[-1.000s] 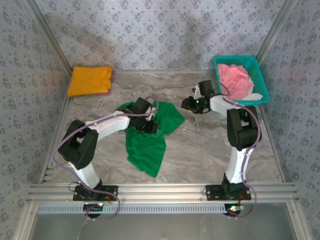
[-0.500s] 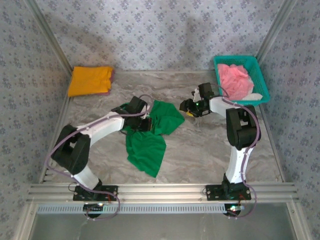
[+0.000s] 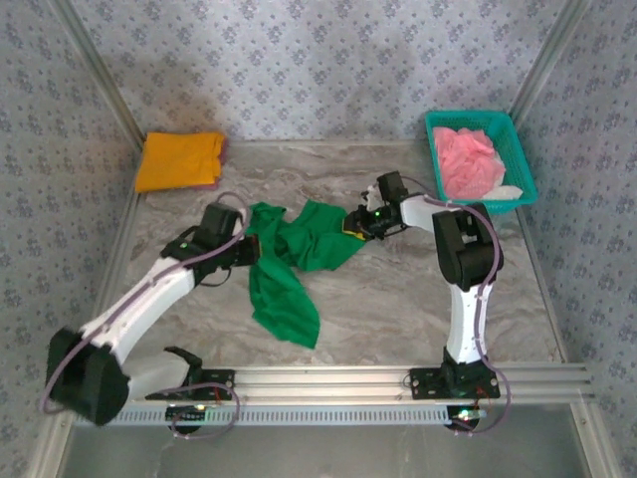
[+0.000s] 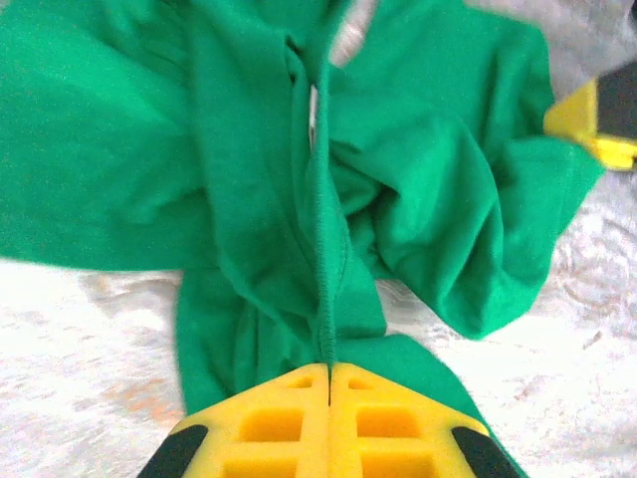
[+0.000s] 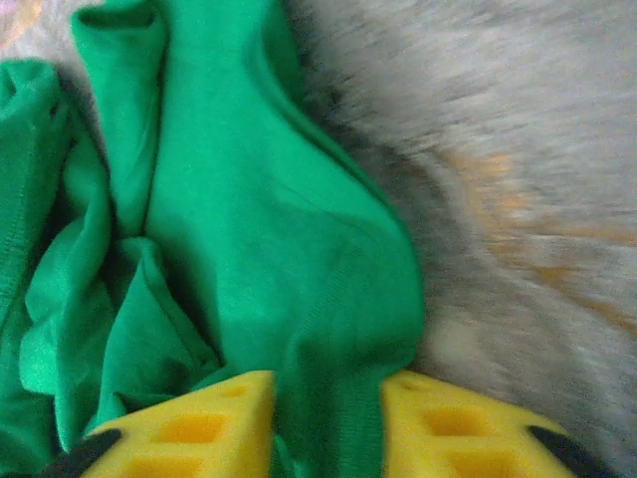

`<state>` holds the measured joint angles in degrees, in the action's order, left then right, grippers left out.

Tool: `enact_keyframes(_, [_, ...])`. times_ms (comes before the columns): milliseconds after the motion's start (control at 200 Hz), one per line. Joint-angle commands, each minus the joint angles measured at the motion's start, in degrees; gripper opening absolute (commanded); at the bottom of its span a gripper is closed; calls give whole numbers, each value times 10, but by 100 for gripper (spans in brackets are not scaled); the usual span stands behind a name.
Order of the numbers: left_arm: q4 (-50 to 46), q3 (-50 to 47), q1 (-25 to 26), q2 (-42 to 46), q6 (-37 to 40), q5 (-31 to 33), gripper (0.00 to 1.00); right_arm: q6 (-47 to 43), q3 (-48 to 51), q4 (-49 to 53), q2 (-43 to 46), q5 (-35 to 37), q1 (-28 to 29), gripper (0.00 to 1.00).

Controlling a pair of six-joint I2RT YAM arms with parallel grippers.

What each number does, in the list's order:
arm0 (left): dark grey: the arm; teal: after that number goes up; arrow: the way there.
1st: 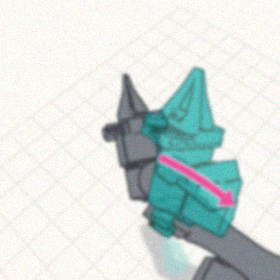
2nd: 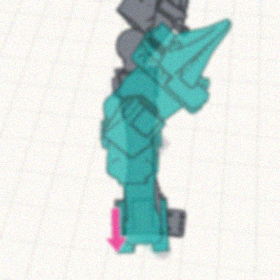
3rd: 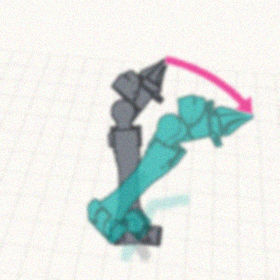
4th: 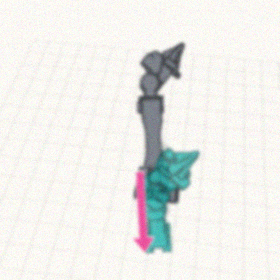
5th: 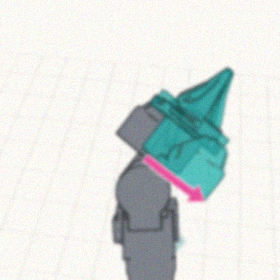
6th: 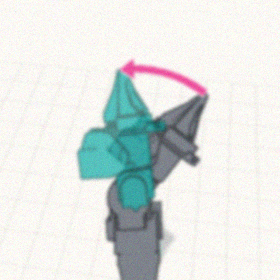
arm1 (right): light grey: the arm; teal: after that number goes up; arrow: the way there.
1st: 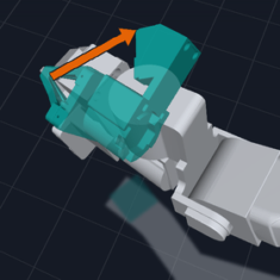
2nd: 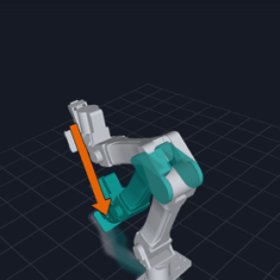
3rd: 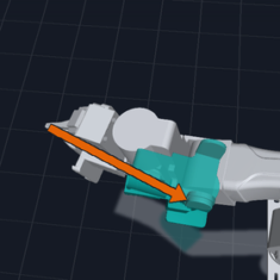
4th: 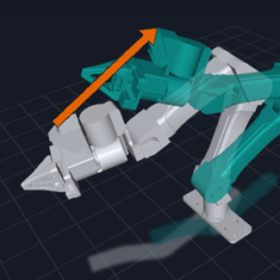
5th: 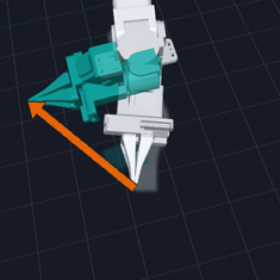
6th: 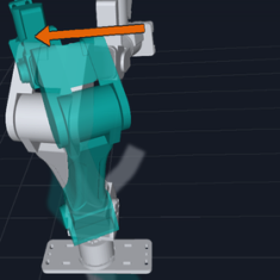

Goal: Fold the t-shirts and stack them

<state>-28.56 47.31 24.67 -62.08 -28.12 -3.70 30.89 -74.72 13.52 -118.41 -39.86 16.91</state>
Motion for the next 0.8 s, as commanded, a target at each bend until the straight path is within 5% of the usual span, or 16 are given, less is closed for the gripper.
enact_keyframes(0, [-16, -38, -43, 99, -37, 34, 0, 36, -5, -33, 5, -24, -8, 14])
enact_keyframes(55, [-26, -47, -61, 129, -38, 34, 0, 36, -7, -31, 15, -14, -12, 0])
enact_keyframes(205, [-45, -39, -82, 137, -23, 27, 0, 45, 5, -37, 61, 14, -39, 0])
enact_keyframes(370, [47, -23, -98, 89, -19, -14, 0, 38, 33, -28, 150, 72, -115, 0])
enact_keyframes(545, [70, 110, -143, 7, 32, -59, 0, 8, -23, 36, 188, 83, -187, 0])
enact_keyframes(794, [55, 156, -172, -17, 56, -70, 0, -5, -58, 78, 228, 125, -213, 0])
